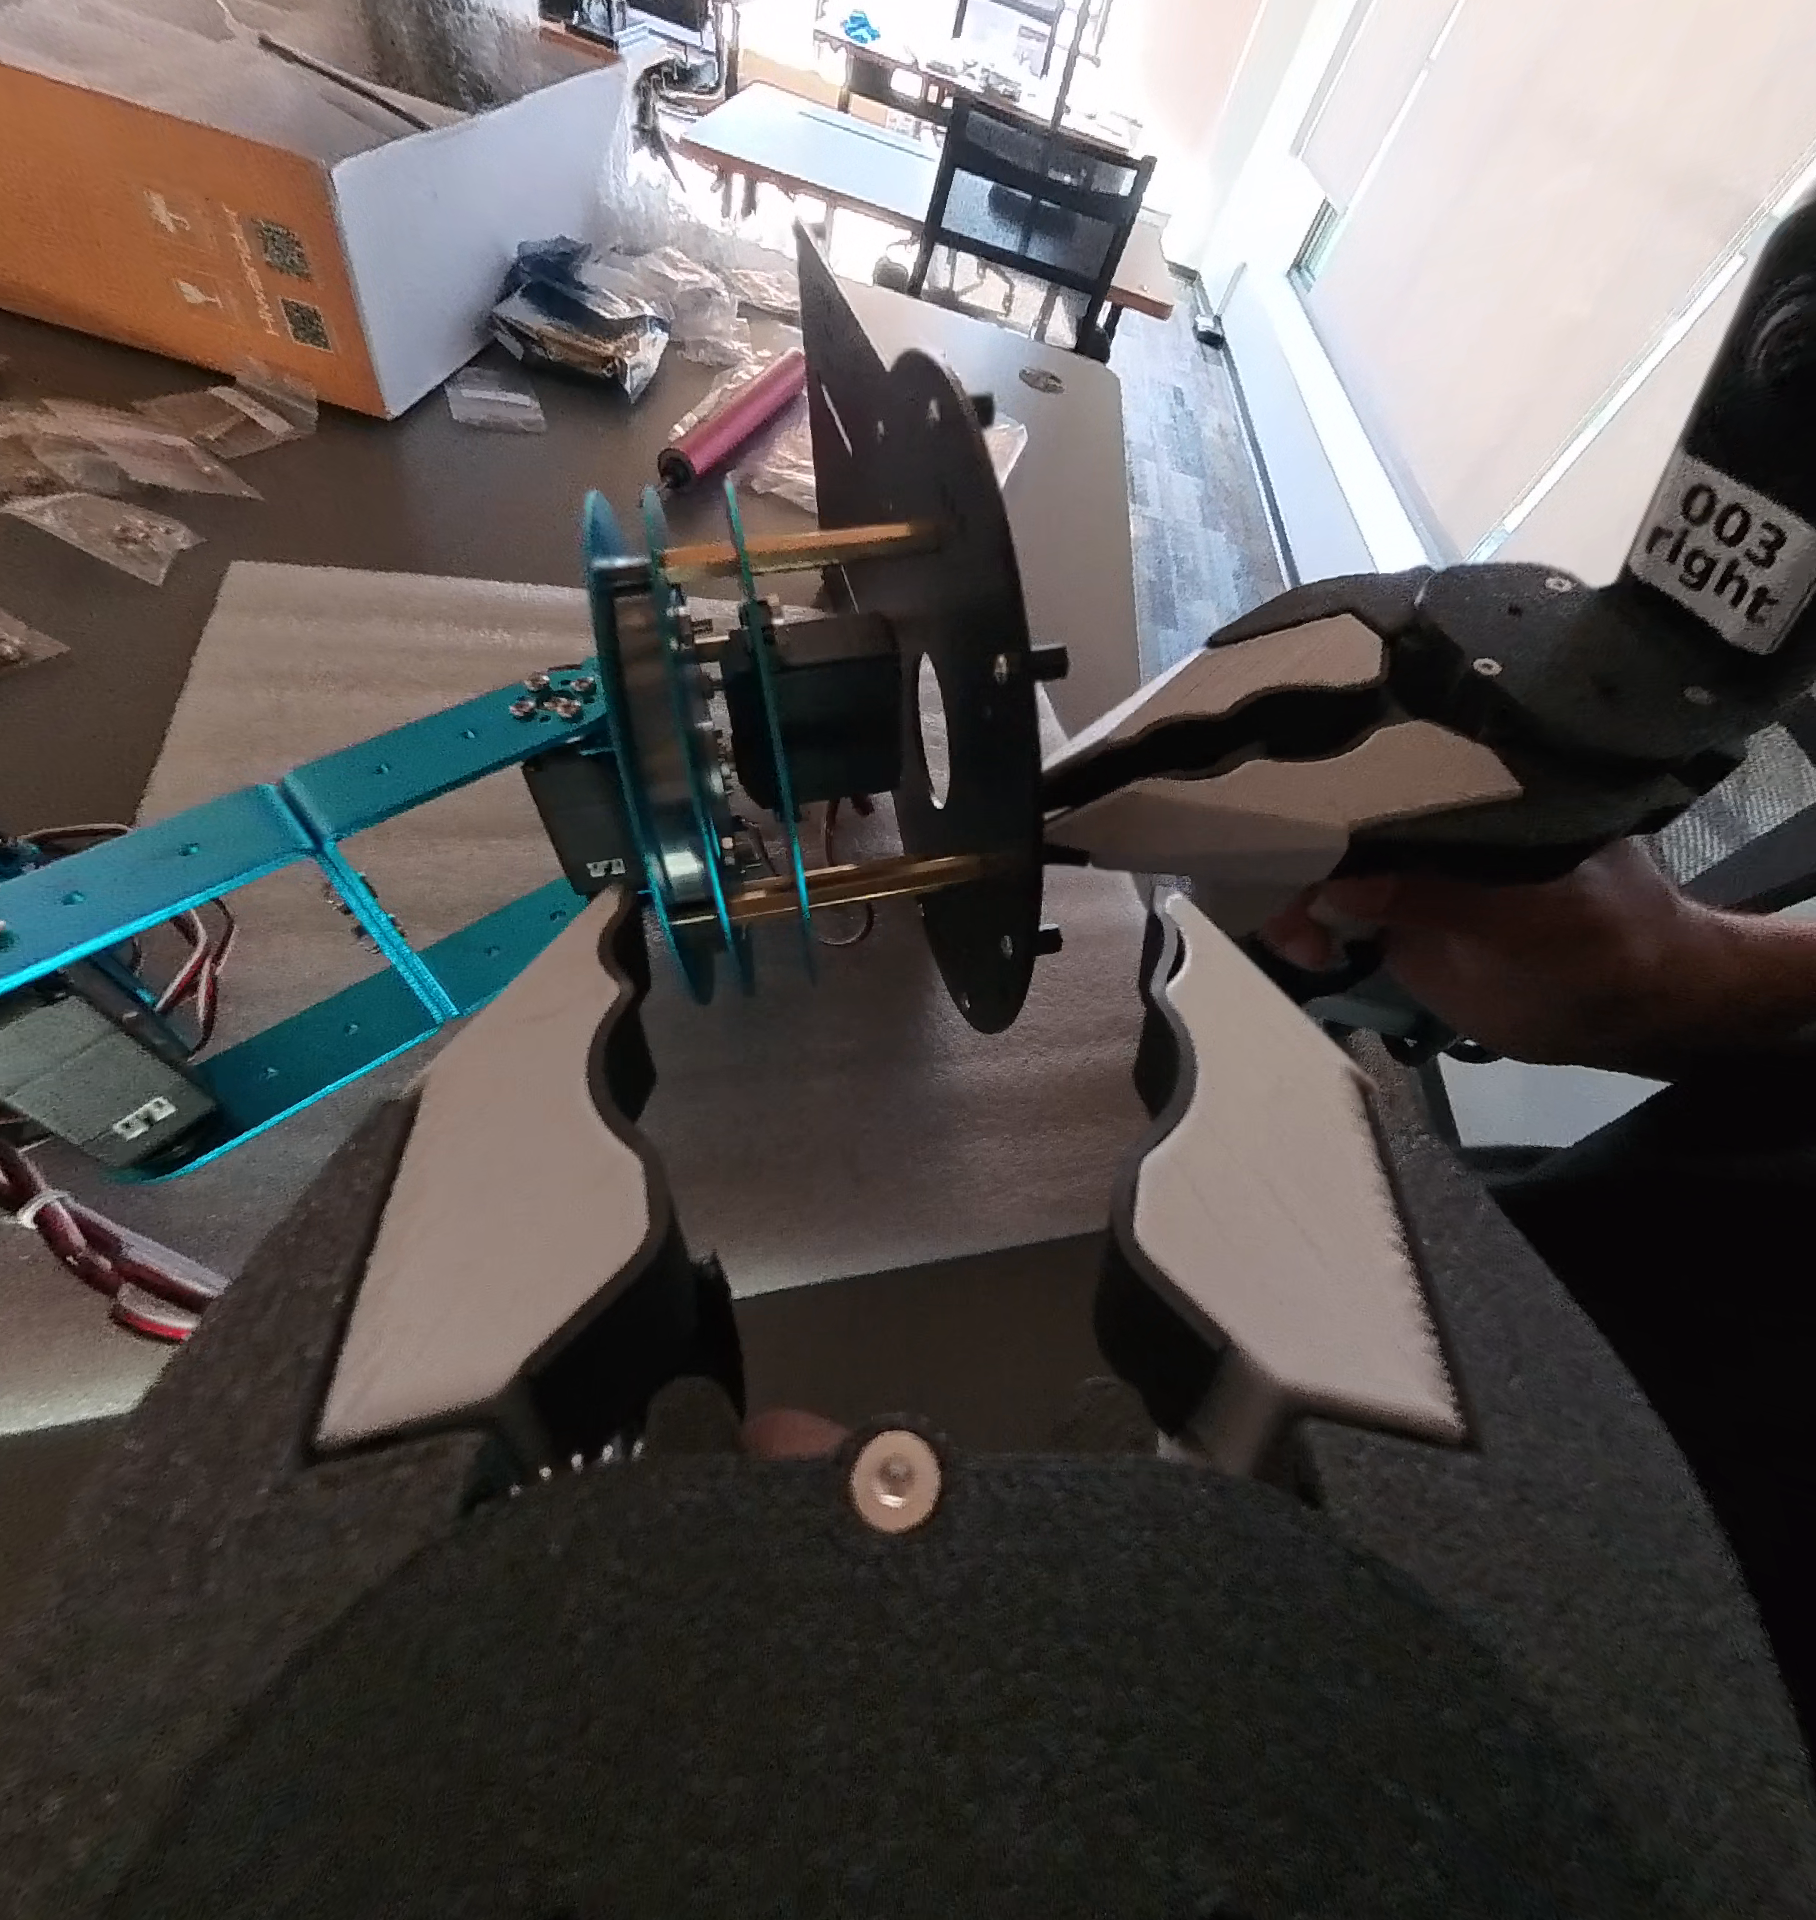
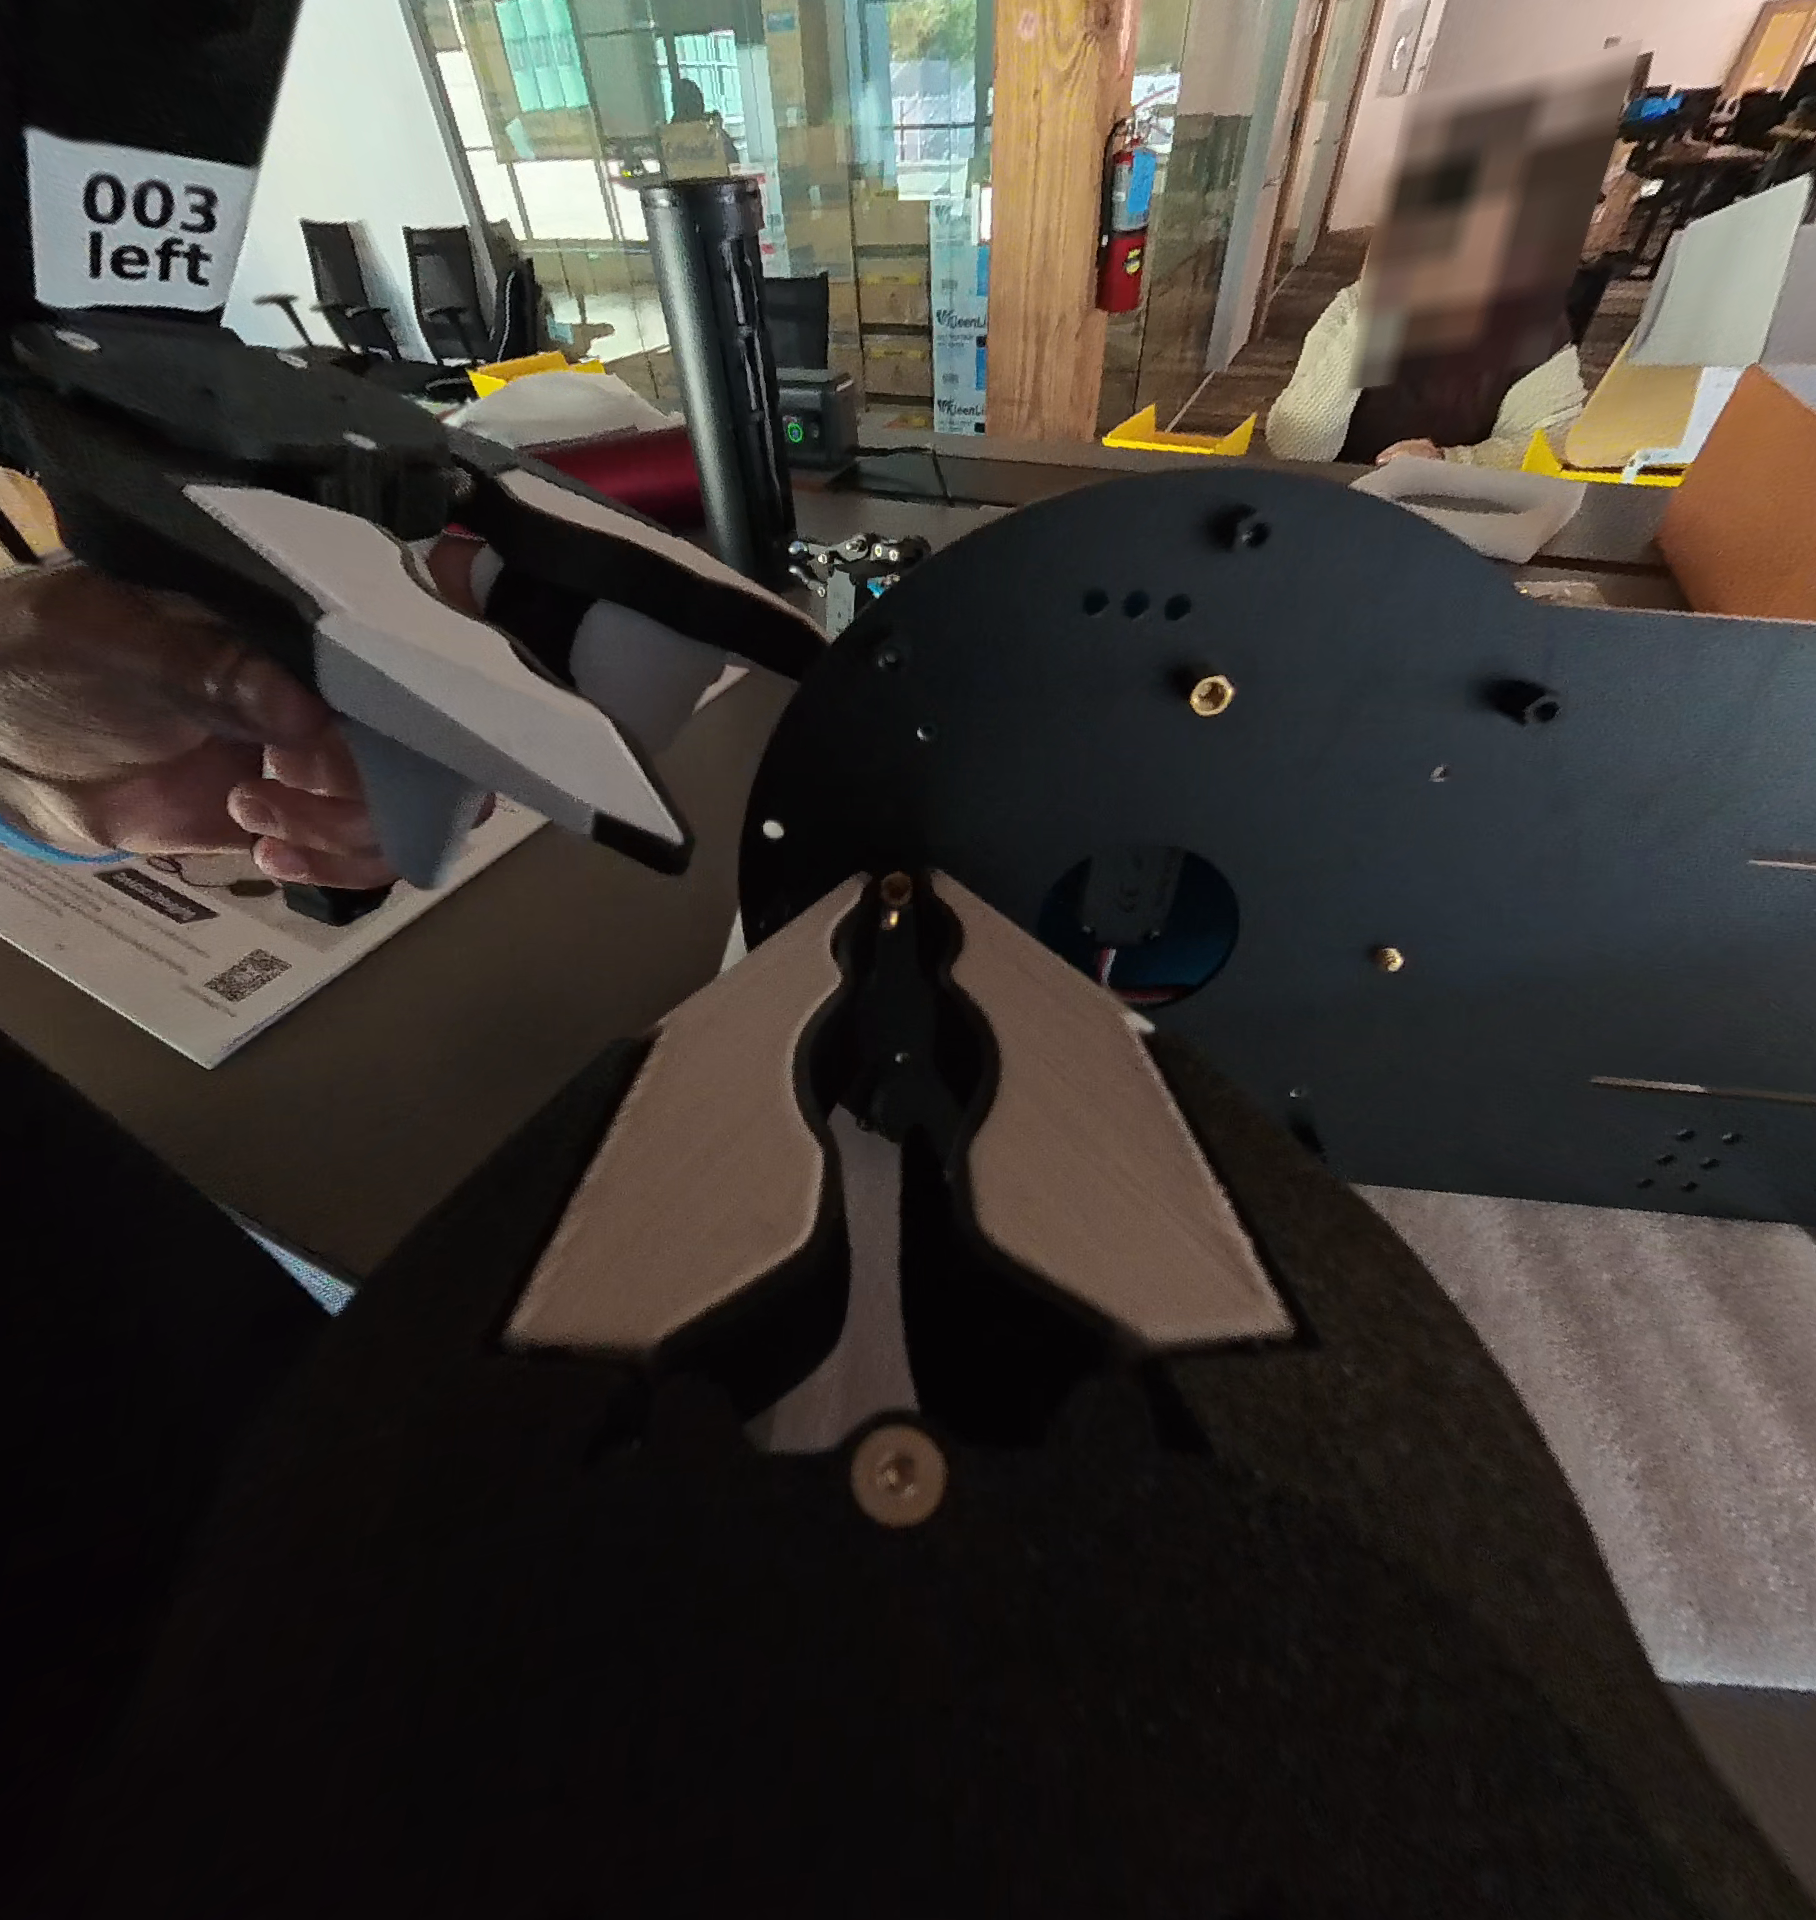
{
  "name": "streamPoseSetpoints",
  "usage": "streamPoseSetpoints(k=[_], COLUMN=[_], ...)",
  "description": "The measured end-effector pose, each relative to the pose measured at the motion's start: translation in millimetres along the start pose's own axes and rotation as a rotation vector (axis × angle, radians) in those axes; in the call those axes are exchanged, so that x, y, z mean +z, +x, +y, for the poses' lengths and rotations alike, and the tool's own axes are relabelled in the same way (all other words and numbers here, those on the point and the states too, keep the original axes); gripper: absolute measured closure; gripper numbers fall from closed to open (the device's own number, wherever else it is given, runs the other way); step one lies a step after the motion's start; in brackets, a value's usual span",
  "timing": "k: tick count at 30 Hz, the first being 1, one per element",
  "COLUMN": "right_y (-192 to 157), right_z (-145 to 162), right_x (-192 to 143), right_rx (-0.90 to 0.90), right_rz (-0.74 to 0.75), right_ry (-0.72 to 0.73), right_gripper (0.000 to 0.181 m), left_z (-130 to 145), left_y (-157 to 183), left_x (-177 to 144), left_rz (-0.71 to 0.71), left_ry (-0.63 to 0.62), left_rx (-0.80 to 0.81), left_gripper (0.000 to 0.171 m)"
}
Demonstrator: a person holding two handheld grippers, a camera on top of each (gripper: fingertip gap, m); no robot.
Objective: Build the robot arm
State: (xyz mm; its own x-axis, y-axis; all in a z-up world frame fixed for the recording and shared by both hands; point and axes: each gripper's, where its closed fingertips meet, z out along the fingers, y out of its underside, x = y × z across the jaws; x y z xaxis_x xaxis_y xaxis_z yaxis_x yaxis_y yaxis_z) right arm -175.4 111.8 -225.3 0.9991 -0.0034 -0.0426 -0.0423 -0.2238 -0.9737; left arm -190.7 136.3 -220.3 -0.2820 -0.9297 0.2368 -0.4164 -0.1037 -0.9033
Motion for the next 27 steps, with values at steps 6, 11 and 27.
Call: streamPoseSetpoints(k=[6, 11, 27], right_y=[-2.1, -2.0, -4.1], right_z=[6.8, 8.5, 15.0], right_x=[2.5, 2.1, 2.7], right_rx=[0.024, 0.024, 0.639], right_rz=[-0.013, 0.002, -0.019], right_ry=[-0.004, -0.008, -0.235], right_gripper=[0.176, 0.176, 0.176], left_z=[3.3, 3.3, 4.1], left_y=[-2.6, -3.7, -9.3], left_x=[7.1, 14.6, 14.0], left_rz=[0.014, -0.008, -0.032], left_ry=[-0.019, -0.023, -0.035], left_rx=[-0.022, -0.022, 0.001], left_gripper=[0.069, 0.077, 0.092])
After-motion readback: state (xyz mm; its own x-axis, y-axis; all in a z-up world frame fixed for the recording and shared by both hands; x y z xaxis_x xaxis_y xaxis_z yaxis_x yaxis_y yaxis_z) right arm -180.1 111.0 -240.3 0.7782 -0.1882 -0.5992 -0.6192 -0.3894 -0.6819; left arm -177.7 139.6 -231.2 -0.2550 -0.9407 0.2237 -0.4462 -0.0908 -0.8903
